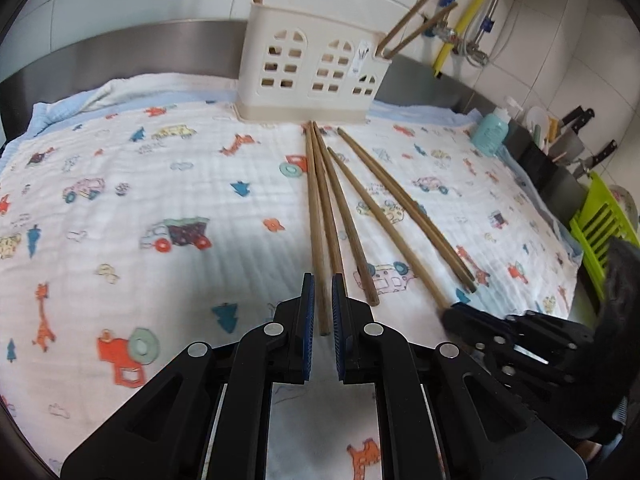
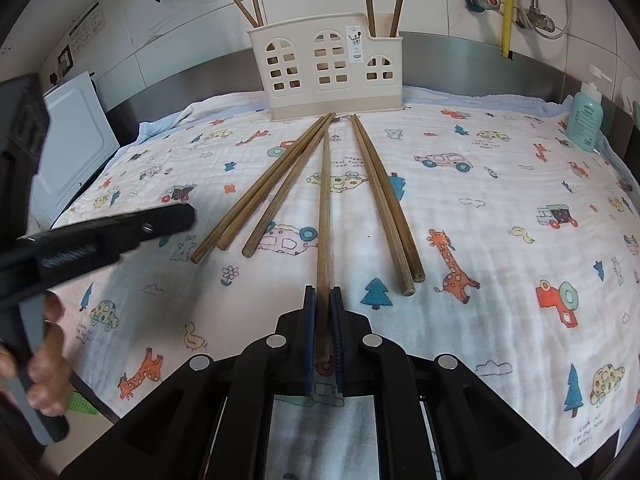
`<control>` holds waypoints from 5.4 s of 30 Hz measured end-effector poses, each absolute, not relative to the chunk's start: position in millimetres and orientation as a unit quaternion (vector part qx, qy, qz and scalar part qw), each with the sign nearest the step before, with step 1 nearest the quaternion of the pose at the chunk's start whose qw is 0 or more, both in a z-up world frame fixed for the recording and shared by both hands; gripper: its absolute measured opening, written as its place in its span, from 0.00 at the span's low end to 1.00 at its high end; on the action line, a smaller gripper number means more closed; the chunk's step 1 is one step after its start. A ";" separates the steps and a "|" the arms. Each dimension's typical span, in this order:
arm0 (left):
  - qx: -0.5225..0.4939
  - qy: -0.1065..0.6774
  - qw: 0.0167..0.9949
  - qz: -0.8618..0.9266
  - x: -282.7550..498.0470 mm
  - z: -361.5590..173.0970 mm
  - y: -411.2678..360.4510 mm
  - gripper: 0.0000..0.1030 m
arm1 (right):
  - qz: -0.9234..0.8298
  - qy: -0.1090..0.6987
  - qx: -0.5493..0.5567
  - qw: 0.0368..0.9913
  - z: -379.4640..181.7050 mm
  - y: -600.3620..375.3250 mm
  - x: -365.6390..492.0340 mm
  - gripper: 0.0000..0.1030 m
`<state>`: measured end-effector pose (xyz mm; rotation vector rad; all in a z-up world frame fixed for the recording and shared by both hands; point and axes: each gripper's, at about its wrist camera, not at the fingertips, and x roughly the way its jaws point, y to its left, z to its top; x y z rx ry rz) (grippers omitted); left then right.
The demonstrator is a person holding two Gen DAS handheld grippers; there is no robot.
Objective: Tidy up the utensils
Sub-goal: 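Lower the left tool and grasp a wooden chopstick while the right tool grasps another, then lift the left tool's chopstick into the white holder while the right tool inserts its chopstick, then open the left tool releasing its chopstick while the right tool releases its chopstick, then withdraw both open tools from the holder back over the chopsticks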
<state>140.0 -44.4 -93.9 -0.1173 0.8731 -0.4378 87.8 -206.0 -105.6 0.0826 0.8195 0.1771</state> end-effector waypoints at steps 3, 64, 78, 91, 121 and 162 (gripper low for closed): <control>-0.057 0.425 0.879 -0.208 145.1 -99.8 -48.6 0.09 | 0.085 0.392 0.040 0.915 -101.0 -209.2 84.1 0.07; -0.035 0.302 0.931 -0.203 170.1 9.6 -29.4 0.05 | 0.155 0.235 -0.037 0.959 90.5 -219.6 105.3 0.07; -0.004 0.287 0.936 -0.205 202.8 46.9 -36.3 0.05 | 0.147 0.194 -0.048 0.969 177.3 -226.5 185.8 0.07; 0.002 0.245 0.947 -0.209 224.4 106.4 -32.7 0.05 | 0.088 0.228 -0.074 0.967 185.8 -236.8 272.6 0.07; -0.003 0.167 0.976 -0.138 319.9 151.8 -58.4 0.05 | 0.082 0.299 -0.077 0.947 119.3 -250.6 315.4 0.07; -0.017 0.239 0.955 -0.173 173.7 73.0 -27.9 0.09 | 0.110 0.300 -0.024 0.947 52.4 -268.5 142.1 0.33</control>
